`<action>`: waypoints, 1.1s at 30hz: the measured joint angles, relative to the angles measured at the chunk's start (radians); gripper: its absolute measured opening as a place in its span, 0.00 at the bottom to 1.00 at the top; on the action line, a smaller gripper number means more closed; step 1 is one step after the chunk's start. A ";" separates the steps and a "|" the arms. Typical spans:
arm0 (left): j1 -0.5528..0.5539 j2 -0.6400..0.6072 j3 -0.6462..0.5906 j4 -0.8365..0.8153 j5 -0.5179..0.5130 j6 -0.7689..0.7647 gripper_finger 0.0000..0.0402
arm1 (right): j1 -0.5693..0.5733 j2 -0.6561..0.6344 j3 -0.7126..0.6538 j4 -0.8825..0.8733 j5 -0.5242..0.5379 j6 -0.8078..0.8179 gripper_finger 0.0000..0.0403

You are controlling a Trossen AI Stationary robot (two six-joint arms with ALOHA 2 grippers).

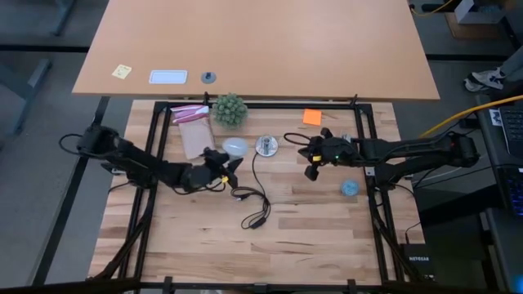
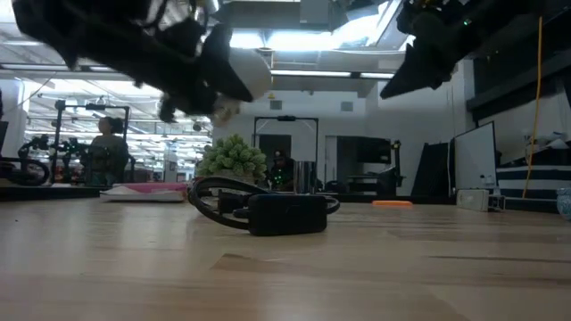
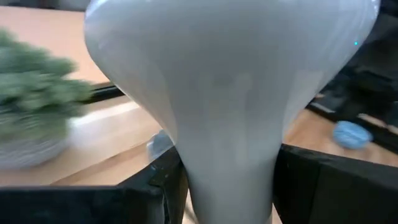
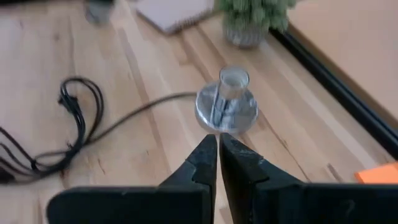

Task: Screw lightbulb
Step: Insert the lightbulb into the lamp

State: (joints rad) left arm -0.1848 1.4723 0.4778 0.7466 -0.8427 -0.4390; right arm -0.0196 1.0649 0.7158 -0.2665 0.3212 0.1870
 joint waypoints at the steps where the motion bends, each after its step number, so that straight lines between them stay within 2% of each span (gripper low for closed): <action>1: 0.023 0.028 -0.012 0.085 0.054 0.040 0.40 | 0.000 0.000 0.000 0.017 0.001 -0.002 0.06; 7: 0.175 0.214 -0.015 0.493 0.331 0.258 0.40 | 0.000 0.000 0.000 0.092 0.038 -0.009 0.06; 11: 0.289 0.345 0.013 0.694 0.534 0.289 0.40 | 0.000 0.000 0.000 0.115 0.067 -0.010 0.06; 16: 0.405 0.491 0.088 0.816 0.739 0.261 0.40 | 0.000 0.024 0.000 0.167 0.104 -0.020 0.06; 19: 0.452 0.552 0.155 0.822 0.832 0.254 0.40 | -0.016 0.075 0.000 0.238 0.121 -0.064 0.06; 24: 0.495 0.600 0.251 0.781 0.909 0.258 0.40 | -0.100 0.196 0.000 0.352 0.120 -0.118 0.06; 30: 0.520 0.600 0.300 0.713 0.914 0.287 0.40 | -0.244 0.308 0.000 0.497 0.110 -0.140 0.06; 33: 0.527 0.600 0.315 0.673 0.914 0.315 0.40 | -0.313 0.345 0.000 0.562 0.037 -0.140 0.06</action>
State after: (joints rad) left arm 0.3421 2.0720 0.7925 1.4195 0.0715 -0.1242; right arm -0.3322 1.4103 0.7162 0.2953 0.3580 0.0469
